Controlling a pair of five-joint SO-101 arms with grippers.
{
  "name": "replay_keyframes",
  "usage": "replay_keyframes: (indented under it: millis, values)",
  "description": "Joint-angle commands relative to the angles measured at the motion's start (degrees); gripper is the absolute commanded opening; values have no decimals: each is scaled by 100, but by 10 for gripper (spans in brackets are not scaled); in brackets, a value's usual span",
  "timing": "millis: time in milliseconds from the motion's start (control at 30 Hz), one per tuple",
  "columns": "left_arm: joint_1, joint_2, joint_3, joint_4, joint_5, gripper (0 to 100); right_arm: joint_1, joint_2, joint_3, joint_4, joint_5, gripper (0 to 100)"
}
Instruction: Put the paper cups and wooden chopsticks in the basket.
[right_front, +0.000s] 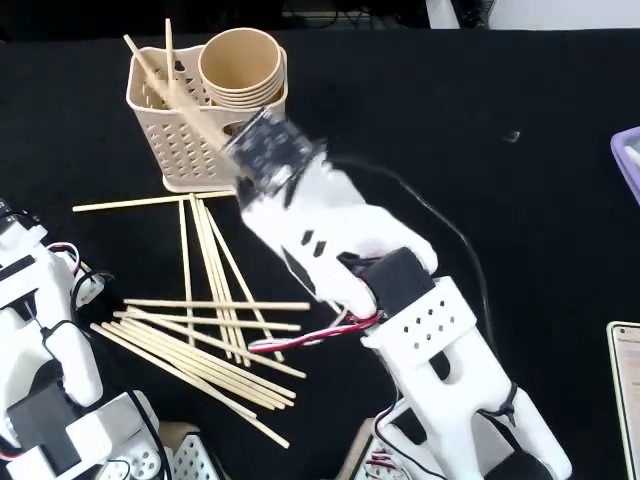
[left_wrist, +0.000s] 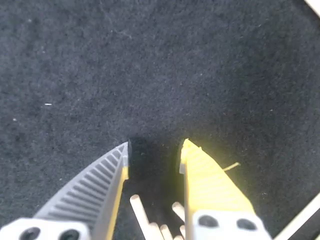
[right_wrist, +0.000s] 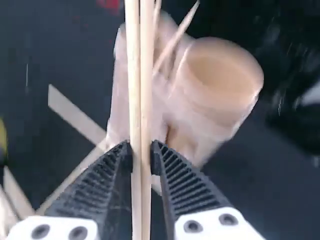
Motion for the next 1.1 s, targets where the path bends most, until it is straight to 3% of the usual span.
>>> replay_keyframes:
  millis: [0, 133, 233, 667, 867, 1067]
  values:
    - [-31, -88, -110, -53, 26, 177, 88, 286, -321, -2637, -923, 11]
    - [-22, -88, -110, -53, 35, 177, 88, 1165, -620, -4440, -1371, 11]
    - [-22, -88, -110, -53, 35, 177, 62, 1991, -1270, -4888, -1609, 11]
    - [-22, -88, -119, -53, 26, 177, -18, 5745, -4989, -4782, -1644, 11]
    - [-22, -88, -92, -53, 26, 177, 62, 6607, -5332, -4756, -1248, 15]
    - [-22, -88, -119, -53, 26, 177, -18, 6615, -5367, -3429, -923, 33]
